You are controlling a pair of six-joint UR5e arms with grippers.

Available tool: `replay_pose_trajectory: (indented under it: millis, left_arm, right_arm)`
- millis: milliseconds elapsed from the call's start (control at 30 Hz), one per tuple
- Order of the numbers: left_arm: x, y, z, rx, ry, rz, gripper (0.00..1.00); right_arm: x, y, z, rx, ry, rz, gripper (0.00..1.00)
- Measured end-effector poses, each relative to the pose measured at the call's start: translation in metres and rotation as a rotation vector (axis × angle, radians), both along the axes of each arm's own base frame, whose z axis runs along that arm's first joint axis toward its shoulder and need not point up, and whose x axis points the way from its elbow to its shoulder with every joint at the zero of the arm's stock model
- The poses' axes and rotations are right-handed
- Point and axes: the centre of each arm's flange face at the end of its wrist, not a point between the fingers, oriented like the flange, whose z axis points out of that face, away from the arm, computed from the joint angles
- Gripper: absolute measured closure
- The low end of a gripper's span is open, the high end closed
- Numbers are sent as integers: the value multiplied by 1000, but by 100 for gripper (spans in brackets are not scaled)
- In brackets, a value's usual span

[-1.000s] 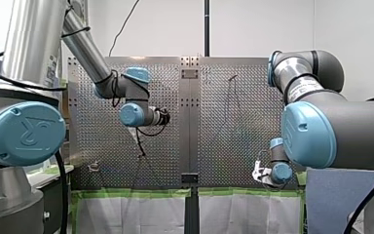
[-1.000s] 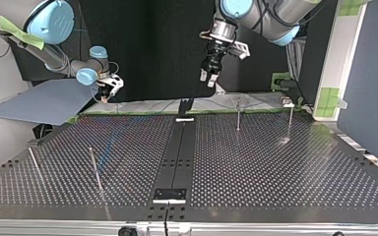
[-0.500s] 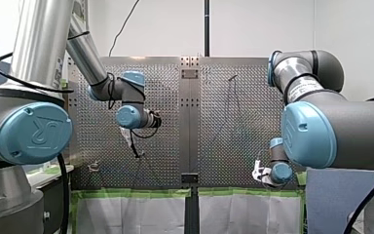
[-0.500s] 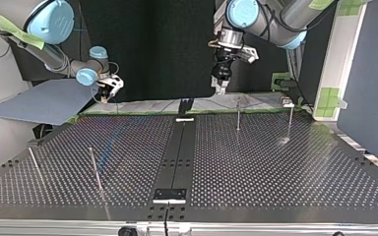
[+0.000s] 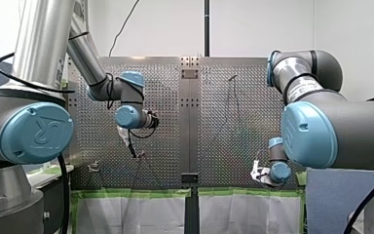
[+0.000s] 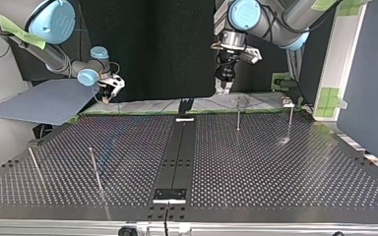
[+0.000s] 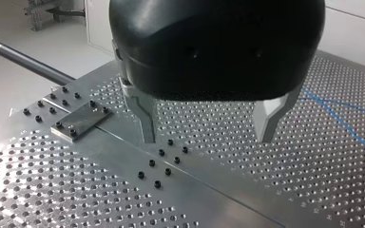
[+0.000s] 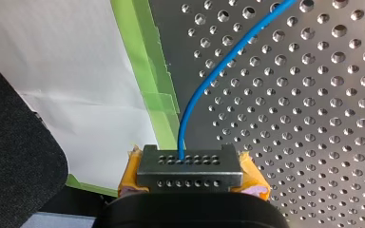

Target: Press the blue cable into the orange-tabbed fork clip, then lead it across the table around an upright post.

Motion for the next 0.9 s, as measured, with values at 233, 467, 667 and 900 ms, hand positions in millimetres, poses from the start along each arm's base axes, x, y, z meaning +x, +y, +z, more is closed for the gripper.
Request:
replay_pose_trajectory:
  millis: [233,467,667,900]
  left_arm:
    - [3,5,0,8,-1,18,0]
    - [7,11,-2,21,1,45,0]
    - [10,13,-17,36,33,46,0]
    - [10,12,-32,49,63,36,0]
  right_arm:
    - [1,1,0,4,1,3,100]
    - [2,0,0,3,2,3,100]
    - [0,0,0,3,2,1,100]
    - [-1,-1,1,1,1,-3,100]
